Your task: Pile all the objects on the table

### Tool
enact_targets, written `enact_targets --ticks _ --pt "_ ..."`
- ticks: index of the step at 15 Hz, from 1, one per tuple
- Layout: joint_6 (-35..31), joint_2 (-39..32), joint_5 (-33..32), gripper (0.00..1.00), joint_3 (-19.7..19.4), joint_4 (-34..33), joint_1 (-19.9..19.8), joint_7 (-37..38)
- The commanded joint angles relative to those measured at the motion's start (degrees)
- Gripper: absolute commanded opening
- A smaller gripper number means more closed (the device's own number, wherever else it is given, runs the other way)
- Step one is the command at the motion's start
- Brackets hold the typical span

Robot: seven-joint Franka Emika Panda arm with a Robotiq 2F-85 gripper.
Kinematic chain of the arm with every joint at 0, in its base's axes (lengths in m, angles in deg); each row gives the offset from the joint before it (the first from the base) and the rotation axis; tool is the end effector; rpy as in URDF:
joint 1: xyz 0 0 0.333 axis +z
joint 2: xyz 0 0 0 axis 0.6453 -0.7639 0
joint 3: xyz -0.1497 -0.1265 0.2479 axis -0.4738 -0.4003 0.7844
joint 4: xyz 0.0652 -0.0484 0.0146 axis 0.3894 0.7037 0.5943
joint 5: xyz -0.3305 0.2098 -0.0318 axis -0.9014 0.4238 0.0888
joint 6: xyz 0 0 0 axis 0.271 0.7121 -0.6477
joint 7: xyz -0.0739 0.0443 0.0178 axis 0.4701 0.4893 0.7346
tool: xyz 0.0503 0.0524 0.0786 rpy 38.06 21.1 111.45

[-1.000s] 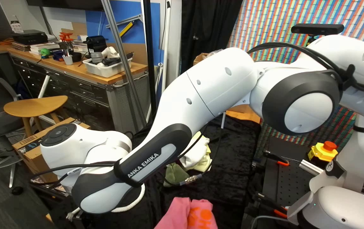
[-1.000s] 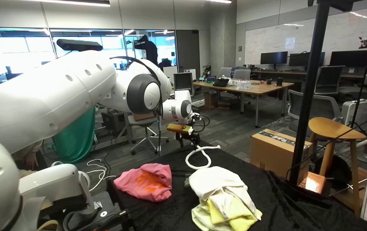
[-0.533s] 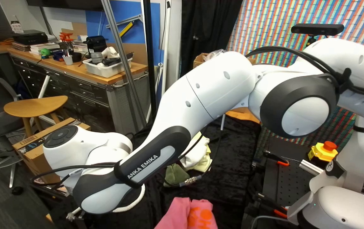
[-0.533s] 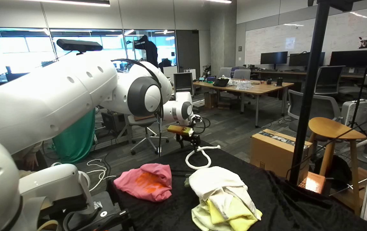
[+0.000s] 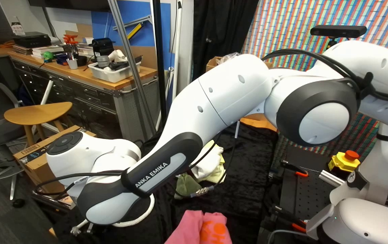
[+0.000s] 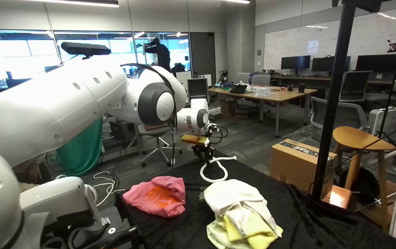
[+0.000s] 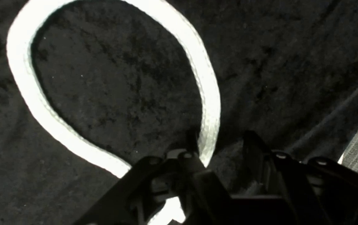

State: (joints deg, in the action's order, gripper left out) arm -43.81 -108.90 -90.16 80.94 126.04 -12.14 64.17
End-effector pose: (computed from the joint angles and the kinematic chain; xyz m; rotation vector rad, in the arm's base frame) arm 0.6553 0.4116 0.0990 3.0227 0.6231 0.0369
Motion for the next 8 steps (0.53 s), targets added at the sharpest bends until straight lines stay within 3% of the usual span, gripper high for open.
enact_targets --ticks 1,4,8 --pt "1.52 -1.76 1.06 0.13 0.82 -3.68 -0.71 -0.94" --pt "1.83 -1.82 1.0 0.0 0.87 -3.71 -0.93 -0.98" --pt "2.55 -1.94 1.0 0.04 0.87 -3.4 -1.12 -0.9"
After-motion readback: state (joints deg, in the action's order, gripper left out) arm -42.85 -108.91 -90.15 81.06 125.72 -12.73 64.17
